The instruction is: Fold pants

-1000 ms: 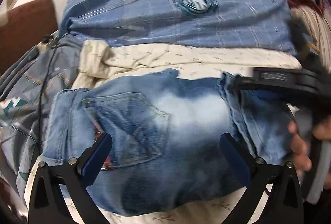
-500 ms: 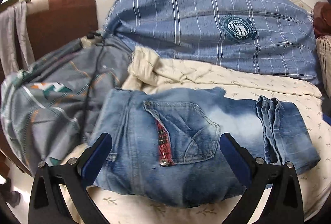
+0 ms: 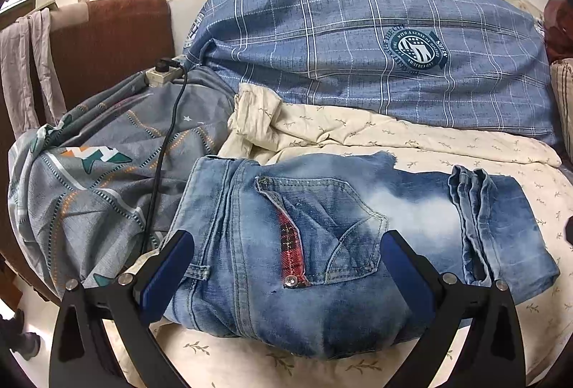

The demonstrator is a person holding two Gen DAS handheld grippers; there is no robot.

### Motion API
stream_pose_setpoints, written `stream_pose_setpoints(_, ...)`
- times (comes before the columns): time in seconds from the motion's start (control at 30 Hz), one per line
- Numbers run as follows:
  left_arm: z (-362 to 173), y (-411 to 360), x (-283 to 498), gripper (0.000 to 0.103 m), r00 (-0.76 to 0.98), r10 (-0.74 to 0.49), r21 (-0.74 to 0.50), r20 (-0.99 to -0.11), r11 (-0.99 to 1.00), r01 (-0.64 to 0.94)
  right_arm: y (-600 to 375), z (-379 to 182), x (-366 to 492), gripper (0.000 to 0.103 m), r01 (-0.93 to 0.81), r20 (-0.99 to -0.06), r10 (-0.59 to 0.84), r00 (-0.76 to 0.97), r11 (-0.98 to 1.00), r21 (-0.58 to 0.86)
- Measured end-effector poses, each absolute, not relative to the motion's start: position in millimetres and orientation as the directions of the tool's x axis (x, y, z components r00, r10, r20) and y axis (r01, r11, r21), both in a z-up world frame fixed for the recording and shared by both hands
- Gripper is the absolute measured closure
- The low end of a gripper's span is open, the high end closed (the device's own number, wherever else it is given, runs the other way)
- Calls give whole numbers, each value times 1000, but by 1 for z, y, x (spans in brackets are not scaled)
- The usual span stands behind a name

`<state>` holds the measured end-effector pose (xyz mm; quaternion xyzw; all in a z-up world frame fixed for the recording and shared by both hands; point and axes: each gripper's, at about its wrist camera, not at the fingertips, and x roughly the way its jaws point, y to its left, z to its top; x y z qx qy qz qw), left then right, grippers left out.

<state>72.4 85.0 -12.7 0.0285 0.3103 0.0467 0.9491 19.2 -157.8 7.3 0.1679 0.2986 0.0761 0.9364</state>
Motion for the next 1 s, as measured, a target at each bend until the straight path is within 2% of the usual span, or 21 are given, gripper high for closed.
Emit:
stream_pose_setpoints(0.2, -16, 87, 77, 0, 789, 87, 73, -608, 996, -54, -150, -14, 41, 23, 20, -637, 187, 748, 953, 304)
stream_pose_setpoints(0.37, -21, 96, 82, 0, 762, 101, 62, -640, 995, -80, -156, -34, 53, 23, 41, -698, 255, 669, 925, 378)
stream_pose_setpoints(0.53, -25, 110, 85, 0, 737, 100, 21, -668, 993, -116, -164, -45, 58, 23, 77, -715, 300, 632, 893, 443)
stream_pose_setpoints(0.83, -35, 125, 87, 0, 699, 110, 0, -706, 988, -156, -160, -58, 64, 23, 60, -755, 284, 591, 918, 392)
stream_pose_setpoints(0.93, -36, 122, 85, 0, 696, 129, 23, -706, 987, -160, -161, -56, 62, 23, 52, -748, 293, 595, 915, 400)
stream_pose_setpoints(1.0, -36, 120, 84, 0, 699, 141, 36, -701, 986, -162, -167, -52, 59, 23, 51, -717, 345, 606, 882, 468)
